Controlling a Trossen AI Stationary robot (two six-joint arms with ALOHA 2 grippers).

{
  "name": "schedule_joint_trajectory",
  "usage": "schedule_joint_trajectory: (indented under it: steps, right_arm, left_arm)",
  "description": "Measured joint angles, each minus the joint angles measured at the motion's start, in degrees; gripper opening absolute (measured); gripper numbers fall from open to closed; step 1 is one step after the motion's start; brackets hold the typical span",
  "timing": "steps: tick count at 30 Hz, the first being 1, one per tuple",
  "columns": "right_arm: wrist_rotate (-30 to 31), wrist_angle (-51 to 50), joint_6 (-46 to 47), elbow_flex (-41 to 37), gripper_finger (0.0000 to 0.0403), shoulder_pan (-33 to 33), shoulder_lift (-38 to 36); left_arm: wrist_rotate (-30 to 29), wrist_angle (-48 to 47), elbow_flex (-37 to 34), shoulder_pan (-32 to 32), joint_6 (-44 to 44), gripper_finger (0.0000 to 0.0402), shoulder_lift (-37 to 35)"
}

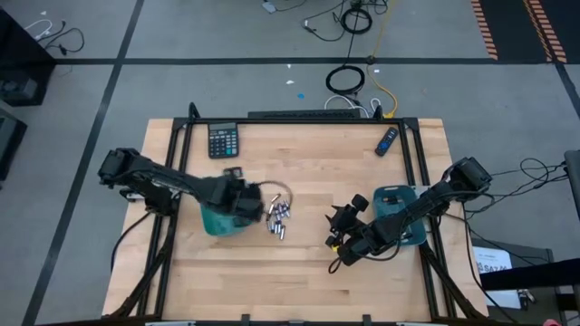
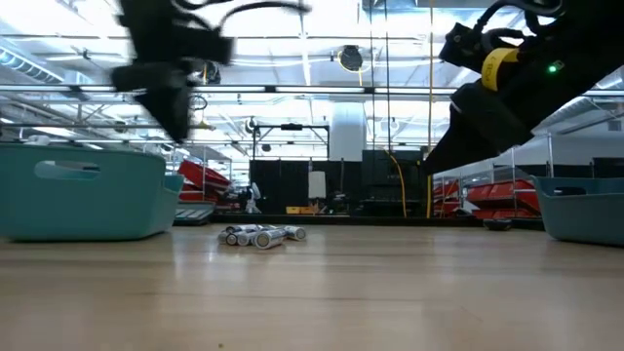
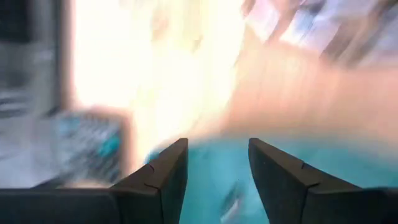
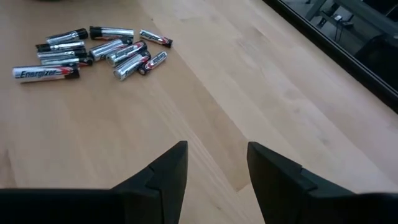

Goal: Sort batteries
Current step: Put the white battery into the left blue bin

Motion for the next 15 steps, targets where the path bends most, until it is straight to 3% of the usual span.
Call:
schedule_joint_trajectory:
  steps: [4, 9, 15]
  right_arm:
    - [0.0, -0.01, -0.21, 0.0, 0.0157, -0.24, -0.01]
    - [-0.33, -0.63, 0.42, -0.05, 0.0157, 0.51, -0.02]
    - [-0.37, -0.45, 4.08, -3.63, 0.0157, 0.86, -0.07]
  left_arm:
    - [8.29, 17.59, -0.16, 3.83, 2.76, 0.018, 2.8]
    - [24.35, 25.33, -0.07, 6.36, 5.43, 0.018, 5.04]
    - [23.03, 26.71, -0.09, 0.35, 15.79, 0.018, 8.74]
